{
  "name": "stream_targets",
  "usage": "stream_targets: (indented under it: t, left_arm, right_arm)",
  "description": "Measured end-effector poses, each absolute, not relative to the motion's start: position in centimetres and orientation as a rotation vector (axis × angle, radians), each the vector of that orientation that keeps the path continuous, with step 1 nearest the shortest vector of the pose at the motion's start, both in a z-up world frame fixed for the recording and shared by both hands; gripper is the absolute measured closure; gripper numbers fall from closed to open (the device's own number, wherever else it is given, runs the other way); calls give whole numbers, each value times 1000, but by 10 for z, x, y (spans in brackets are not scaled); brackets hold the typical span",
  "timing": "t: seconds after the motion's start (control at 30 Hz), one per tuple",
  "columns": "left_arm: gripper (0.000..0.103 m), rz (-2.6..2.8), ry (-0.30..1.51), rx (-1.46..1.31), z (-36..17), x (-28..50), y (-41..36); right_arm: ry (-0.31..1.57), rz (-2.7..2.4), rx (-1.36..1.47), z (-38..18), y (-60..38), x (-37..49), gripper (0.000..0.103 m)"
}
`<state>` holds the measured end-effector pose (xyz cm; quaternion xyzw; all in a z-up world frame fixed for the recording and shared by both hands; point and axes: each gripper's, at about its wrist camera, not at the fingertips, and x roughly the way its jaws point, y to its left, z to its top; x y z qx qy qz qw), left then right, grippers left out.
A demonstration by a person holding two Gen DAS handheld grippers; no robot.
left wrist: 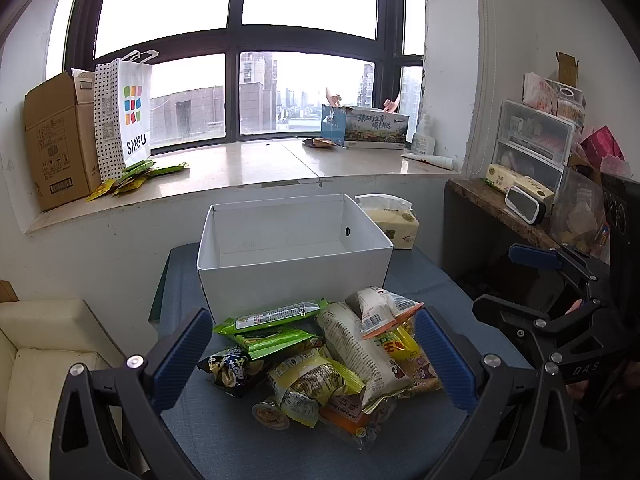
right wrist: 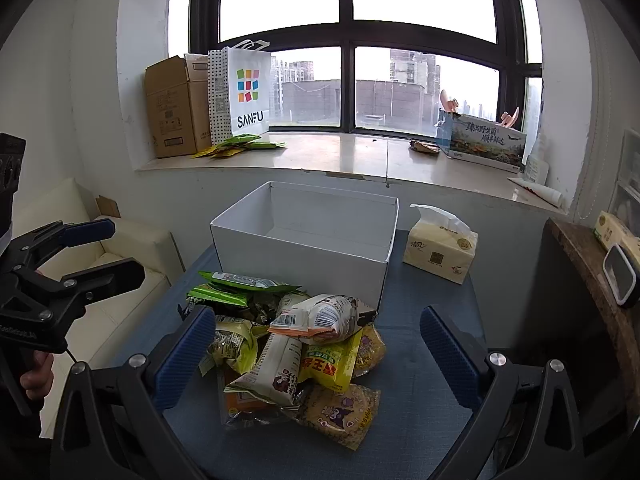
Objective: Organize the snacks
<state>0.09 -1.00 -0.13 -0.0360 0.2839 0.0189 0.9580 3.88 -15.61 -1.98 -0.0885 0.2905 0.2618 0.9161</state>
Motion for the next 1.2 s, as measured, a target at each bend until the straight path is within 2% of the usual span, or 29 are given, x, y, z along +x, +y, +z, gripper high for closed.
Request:
stream_targets:
  t: [1.2]
  left_arm:
    - [0,33,574,-72,-2,0,-9]
  right_arm:
    - [610,555,-172,-23,-156,40,0]
